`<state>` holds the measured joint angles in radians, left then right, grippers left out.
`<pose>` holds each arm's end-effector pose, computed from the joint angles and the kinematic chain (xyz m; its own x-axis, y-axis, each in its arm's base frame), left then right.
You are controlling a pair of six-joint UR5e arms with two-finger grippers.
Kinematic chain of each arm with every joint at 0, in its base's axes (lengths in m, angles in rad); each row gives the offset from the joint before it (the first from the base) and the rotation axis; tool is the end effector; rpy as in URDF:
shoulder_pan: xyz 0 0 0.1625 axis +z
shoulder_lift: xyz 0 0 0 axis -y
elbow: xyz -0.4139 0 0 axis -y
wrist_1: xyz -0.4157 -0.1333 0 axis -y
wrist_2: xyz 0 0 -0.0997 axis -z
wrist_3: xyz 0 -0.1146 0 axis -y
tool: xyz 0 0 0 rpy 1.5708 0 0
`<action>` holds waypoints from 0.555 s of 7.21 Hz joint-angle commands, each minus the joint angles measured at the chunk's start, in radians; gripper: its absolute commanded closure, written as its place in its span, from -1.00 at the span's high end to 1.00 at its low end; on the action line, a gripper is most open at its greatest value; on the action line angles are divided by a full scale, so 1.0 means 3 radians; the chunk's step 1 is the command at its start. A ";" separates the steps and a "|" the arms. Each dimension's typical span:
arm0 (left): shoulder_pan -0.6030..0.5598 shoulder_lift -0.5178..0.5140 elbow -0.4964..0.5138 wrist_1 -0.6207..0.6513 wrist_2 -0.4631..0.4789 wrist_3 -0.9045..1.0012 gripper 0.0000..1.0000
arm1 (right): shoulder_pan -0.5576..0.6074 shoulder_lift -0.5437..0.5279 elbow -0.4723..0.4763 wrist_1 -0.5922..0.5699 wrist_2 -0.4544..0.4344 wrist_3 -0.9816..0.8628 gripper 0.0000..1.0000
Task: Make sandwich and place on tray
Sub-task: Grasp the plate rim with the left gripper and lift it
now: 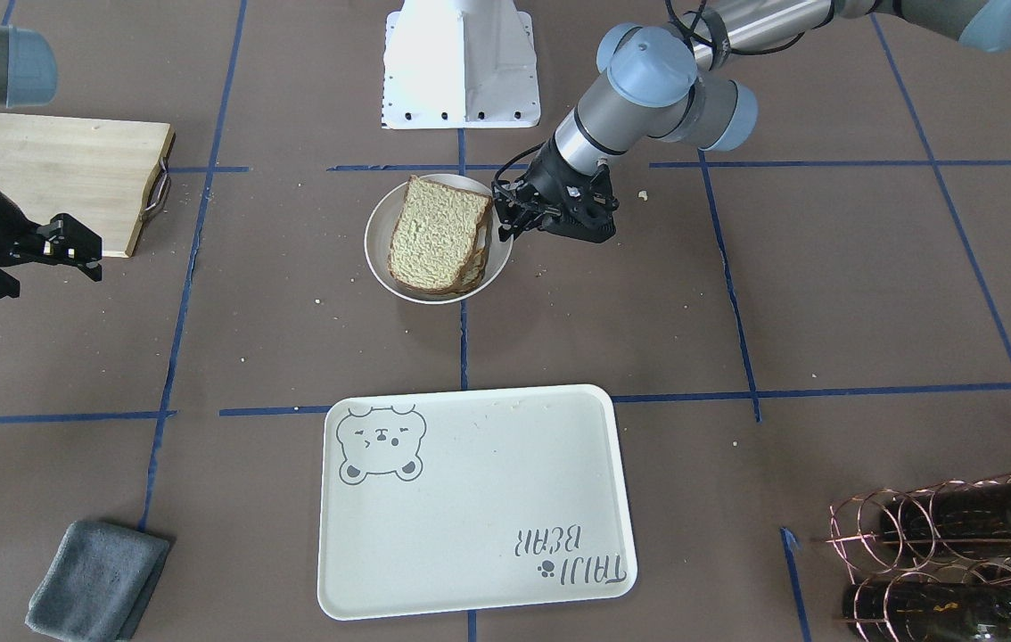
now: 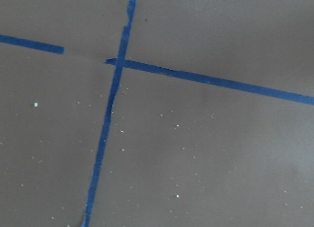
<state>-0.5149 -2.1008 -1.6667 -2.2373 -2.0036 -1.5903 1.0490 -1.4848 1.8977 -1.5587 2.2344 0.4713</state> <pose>0.5443 -0.4059 0.2088 0.2373 -0.1546 -0.9591 0.1007 0.9859 -0.1340 -0.2170 -0.5032 0.4492 0.7019 -0.1874 0.6872 0.1520 0.9820 0.1126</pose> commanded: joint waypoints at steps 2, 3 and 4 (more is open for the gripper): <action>-0.0216 -0.0379 0.0511 -0.0222 0.0036 -0.1011 -1.00 | 0.0479 -0.0398 -0.0056 -0.0015 0.0002 -0.0760 1.00; -0.0287 -0.0497 0.0691 -0.0217 0.0229 -0.1095 -1.00 | 0.0674 -0.0465 -0.0143 -0.0015 0.0007 -0.1016 1.00; -0.0405 -0.0559 0.0814 -0.0212 0.0322 -0.1121 -1.00 | 0.0914 -0.0476 -0.0336 -0.0005 0.0134 -0.1302 1.00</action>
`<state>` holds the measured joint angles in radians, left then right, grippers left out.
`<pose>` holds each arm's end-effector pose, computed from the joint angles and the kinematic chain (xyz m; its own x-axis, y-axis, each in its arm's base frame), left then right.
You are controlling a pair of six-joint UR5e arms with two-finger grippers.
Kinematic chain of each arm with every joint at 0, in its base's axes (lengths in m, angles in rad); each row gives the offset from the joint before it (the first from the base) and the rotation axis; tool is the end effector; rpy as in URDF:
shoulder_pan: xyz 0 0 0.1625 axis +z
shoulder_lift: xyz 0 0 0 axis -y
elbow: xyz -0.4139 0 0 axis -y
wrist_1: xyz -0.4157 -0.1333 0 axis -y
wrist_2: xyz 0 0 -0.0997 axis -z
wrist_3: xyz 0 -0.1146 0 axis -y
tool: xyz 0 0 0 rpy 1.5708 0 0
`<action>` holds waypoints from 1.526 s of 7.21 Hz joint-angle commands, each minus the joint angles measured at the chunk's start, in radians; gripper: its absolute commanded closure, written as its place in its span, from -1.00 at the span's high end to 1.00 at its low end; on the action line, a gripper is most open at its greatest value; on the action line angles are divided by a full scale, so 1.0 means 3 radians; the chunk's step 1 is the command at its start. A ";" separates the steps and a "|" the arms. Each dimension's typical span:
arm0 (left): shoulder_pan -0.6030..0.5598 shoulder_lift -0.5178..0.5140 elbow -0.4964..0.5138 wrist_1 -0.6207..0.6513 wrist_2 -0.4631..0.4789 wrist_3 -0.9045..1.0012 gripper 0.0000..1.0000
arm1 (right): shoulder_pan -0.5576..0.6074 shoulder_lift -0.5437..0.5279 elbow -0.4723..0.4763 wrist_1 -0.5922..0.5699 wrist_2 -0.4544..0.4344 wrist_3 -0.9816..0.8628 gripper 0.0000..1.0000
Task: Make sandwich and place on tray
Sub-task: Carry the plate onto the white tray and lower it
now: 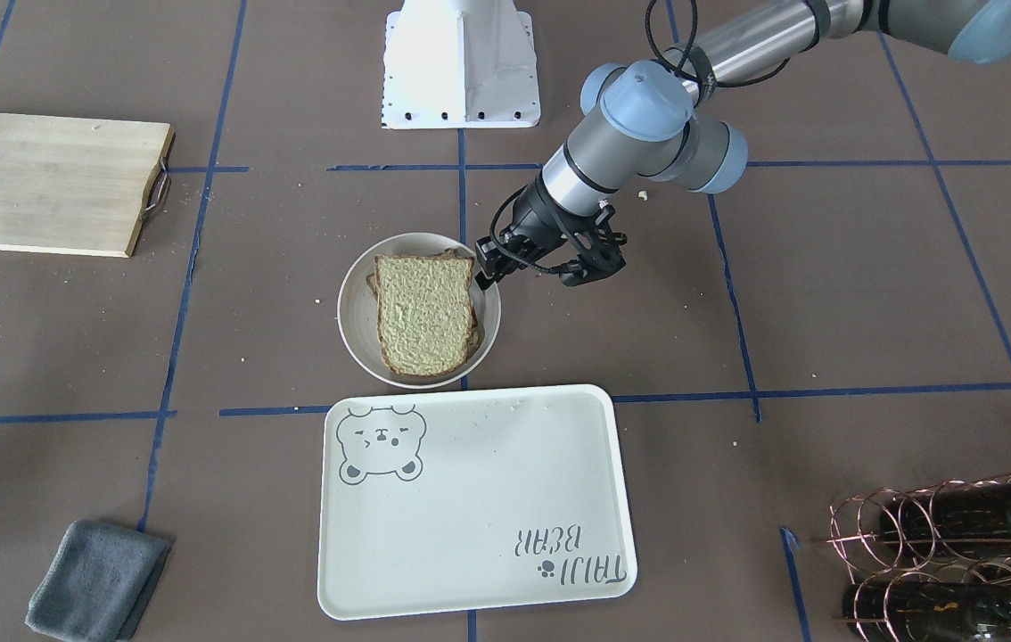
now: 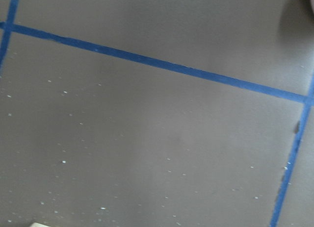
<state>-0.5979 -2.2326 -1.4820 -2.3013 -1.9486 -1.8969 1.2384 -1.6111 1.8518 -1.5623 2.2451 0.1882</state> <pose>0.5544 -0.4877 0.1956 0.1334 -0.4511 -0.8824 0.2870 0.8698 -0.4013 -0.1067 -0.4982 0.5391 0.7352 -0.2220 0.6405 0.1819 0.9748 0.1291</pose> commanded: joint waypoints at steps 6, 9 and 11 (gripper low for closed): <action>-0.0288 -0.0729 0.1421 -0.0300 0.0630 -0.0646 -1.00 | 0.0714 -0.0019 -0.0614 0.0059 0.0324 -0.0766 1.00; -0.0185 -0.0734 0.1453 -0.0301 0.0630 -0.0641 -1.00 | 0.0714 -0.0004 -0.0584 0.0059 0.0355 -0.0770 1.00; -0.0211 -0.0709 0.1422 -0.0301 0.0625 -0.0433 0.99 | 0.0714 -0.0009 -0.0589 0.0059 0.0360 -0.0770 1.00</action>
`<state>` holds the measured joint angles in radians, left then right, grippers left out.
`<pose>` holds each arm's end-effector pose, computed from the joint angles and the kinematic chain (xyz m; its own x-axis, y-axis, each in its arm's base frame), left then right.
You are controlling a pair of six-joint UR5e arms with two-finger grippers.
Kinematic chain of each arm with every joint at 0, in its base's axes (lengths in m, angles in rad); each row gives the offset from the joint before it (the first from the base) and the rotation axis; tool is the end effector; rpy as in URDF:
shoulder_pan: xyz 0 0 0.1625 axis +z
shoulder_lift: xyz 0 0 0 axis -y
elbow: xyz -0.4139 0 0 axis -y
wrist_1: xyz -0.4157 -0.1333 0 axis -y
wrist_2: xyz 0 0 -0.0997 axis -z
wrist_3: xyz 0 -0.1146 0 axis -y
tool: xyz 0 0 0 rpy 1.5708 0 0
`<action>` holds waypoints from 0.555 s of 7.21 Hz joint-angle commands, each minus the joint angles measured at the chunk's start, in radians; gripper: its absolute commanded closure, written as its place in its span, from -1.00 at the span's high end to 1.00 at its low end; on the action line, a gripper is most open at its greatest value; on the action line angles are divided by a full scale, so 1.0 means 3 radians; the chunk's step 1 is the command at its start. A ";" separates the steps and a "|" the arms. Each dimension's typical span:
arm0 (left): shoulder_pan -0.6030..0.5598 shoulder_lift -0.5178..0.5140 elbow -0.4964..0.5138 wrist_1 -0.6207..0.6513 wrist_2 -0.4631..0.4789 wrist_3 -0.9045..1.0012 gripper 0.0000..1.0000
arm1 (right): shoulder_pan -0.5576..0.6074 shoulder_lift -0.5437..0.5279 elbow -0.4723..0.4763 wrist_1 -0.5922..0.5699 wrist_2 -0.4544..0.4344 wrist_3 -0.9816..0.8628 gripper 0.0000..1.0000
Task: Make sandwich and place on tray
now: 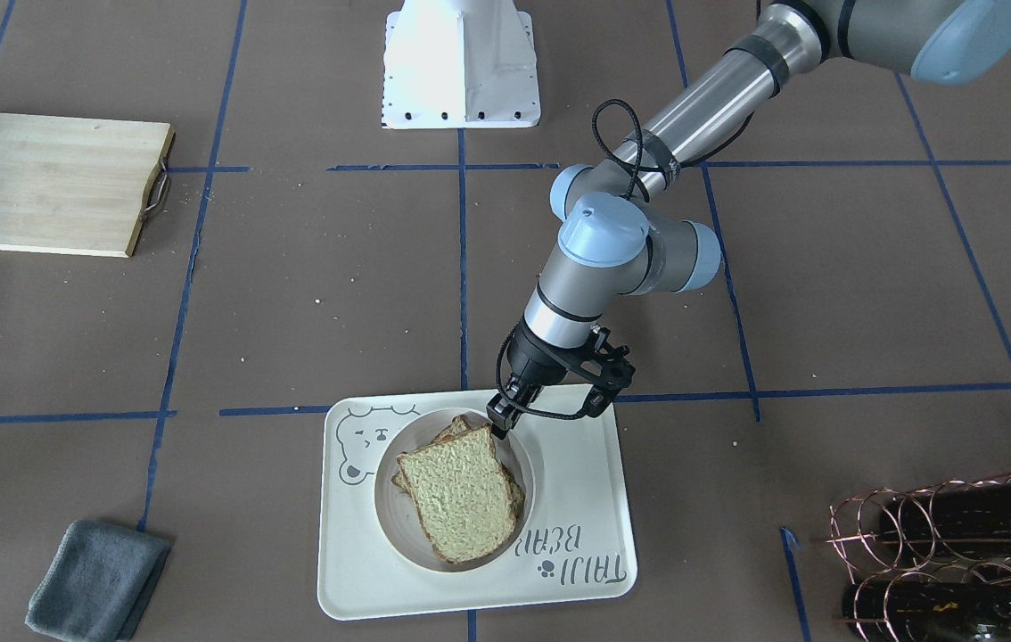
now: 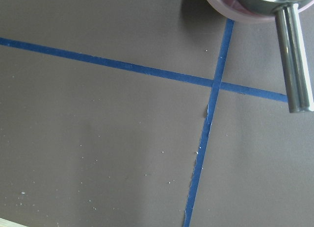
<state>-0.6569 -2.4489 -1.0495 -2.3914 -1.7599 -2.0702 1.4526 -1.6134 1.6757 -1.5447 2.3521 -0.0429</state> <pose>0.6050 -0.6077 0.2327 0.0451 -0.6287 -0.7763 0.5512 0.6638 -0.5056 -0.0072 -0.5064 0.6224 0.6920 -0.1877 0.6970 0.1473 0.9820 0.1183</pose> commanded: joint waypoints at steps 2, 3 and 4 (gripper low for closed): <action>-0.0162 0.0215 -0.0344 0.0035 -0.0034 0.0426 1.00 | 0.0000 0.0009 -0.0002 -0.0005 -0.0002 0.0005 1.00; -0.0289 0.0404 -0.0560 0.0107 -0.0217 0.0645 1.00 | 0.0000 0.0009 -0.0007 -0.0005 -0.0002 0.0000 1.00; -0.0427 0.0563 -0.0784 0.0224 -0.0406 0.0981 1.00 | 0.0000 0.0009 -0.0012 0.0000 -0.0002 0.0000 1.00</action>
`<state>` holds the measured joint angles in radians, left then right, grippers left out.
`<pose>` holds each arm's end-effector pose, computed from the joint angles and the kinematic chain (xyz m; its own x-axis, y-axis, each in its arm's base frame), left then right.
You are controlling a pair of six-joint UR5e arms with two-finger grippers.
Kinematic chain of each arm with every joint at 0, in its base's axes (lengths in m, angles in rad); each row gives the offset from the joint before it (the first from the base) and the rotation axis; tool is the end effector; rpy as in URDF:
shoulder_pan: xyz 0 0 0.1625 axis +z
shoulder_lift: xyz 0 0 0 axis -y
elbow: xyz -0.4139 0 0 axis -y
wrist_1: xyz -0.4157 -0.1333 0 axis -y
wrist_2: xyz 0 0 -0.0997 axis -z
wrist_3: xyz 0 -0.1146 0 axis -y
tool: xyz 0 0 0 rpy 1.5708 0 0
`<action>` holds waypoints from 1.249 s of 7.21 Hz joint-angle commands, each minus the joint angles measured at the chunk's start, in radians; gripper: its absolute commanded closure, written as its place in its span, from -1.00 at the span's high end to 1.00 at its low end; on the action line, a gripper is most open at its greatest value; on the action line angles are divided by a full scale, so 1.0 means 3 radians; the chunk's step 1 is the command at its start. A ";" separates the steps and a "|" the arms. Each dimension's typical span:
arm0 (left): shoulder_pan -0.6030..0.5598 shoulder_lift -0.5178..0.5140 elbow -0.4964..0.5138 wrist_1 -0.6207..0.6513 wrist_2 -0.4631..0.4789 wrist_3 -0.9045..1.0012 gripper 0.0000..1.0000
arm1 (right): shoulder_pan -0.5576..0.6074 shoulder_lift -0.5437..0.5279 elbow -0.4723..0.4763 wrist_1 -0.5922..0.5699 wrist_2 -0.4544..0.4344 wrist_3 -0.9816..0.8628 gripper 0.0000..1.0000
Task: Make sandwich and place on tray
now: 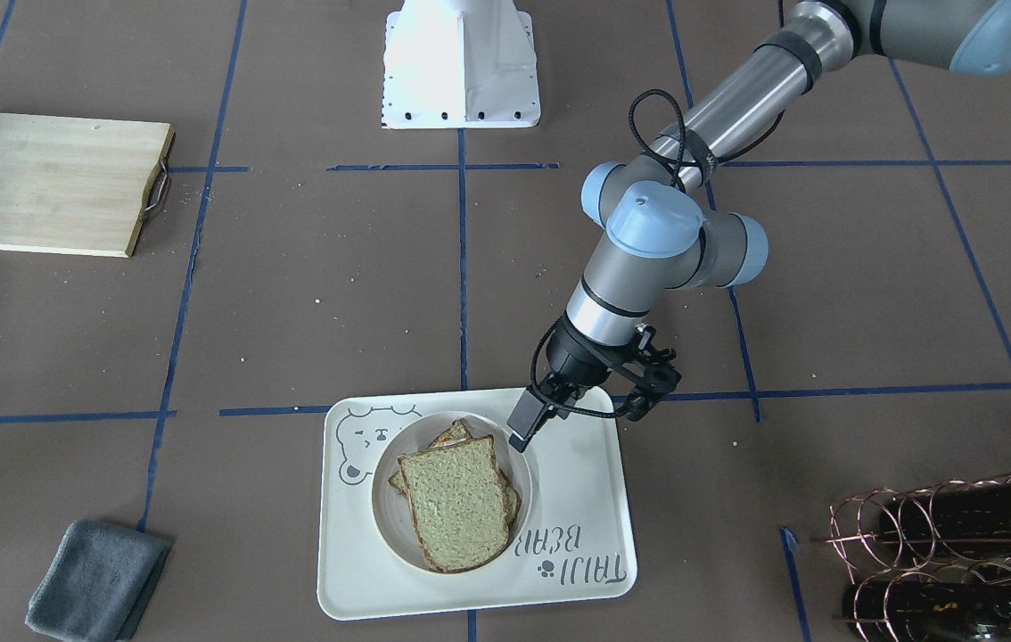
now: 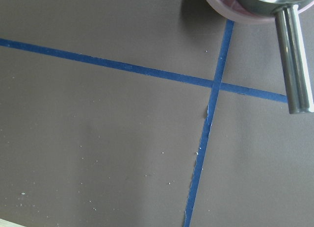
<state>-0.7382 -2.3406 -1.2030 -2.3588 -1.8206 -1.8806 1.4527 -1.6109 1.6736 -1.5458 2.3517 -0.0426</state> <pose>0.5291 -0.6233 0.2458 0.1148 -0.5038 -0.8562 0.5432 0.7534 -0.3705 -0.0072 -0.5074 0.6224 0.6924 -0.1869 0.6969 0.1470 0.9821 0.1174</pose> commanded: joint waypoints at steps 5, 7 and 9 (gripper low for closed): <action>-0.0718 0.1479 -0.1689 0.0933 -0.0256 0.3277 1.00 | 0.0056 0.0006 -0.0010 0.0003 -0.0005 -0.0001 1.00; -0.0969 0.1828 -0.1799 0.0949 -0.0272 0.4153 1.00 | 0.0061 0.0016 0.0020 0.0009 -0.0005 -0.0001 1.00; -0.1159 0.1982 -0.1783 0.0838 -0.0506 0.4484 1.00 | 0.0087 0.0026 0.0020 0.0009 -0.0005 -0.0001 1.00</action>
<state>-1.0580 -1.7853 -1.7388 -2.0839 -1.9401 -0.5960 1.4731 -1.6043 1.6786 -1.5434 2.3500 -0.0430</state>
